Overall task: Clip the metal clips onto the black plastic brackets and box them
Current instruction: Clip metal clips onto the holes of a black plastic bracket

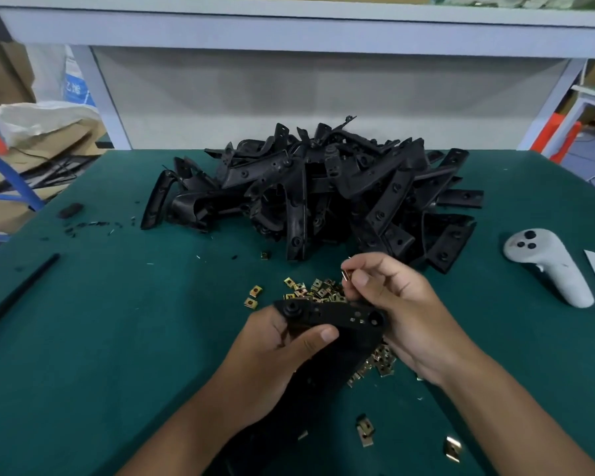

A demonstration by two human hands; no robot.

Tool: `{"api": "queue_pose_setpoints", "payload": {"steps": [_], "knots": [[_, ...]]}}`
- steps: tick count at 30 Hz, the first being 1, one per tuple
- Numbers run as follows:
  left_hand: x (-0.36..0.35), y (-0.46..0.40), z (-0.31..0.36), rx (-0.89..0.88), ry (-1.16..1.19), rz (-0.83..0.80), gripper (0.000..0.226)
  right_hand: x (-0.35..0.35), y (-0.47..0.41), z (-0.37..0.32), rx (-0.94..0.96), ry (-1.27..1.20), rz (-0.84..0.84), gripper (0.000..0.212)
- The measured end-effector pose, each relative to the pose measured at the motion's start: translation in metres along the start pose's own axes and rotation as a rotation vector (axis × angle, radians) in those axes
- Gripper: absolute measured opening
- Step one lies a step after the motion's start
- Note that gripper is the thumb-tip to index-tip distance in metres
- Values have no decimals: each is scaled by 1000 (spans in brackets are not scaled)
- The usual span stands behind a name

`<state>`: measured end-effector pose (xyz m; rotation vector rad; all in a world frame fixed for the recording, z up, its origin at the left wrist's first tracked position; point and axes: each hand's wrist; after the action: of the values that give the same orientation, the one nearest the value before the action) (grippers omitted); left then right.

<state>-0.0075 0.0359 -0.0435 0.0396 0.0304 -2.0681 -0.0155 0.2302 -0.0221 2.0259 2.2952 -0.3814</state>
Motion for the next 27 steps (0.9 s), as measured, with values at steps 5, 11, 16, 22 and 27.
{"api": "queue_pose_setpoints", "payload": {"steps": [5,11,16,22,27], "knots": [[0,-1,-7,75,35,-21,28,-1,1,1,41,188,-46,24],[3,-1,-8,126,-20,-102,18,6,1,-6,-56,184,-225,10],[1,1,-5,146,-11,-220,18,15,1,-8,-119,251,-288,14],[2,1,-8,114,-56,-205,29,16,1,-4,-124,248,-282,21],[0,1,-7,102,-18,-215,29,17,0,-3,-75,268,-284,24]]}}
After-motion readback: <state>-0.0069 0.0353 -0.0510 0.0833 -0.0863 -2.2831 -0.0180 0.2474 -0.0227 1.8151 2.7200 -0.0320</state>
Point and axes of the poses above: each hand's wrist, its own y-axis away from the middle knuckle, its own x-axis out of the back of the hand, z = x × y, and after that the axes turned 8 degrees about x, right-handed
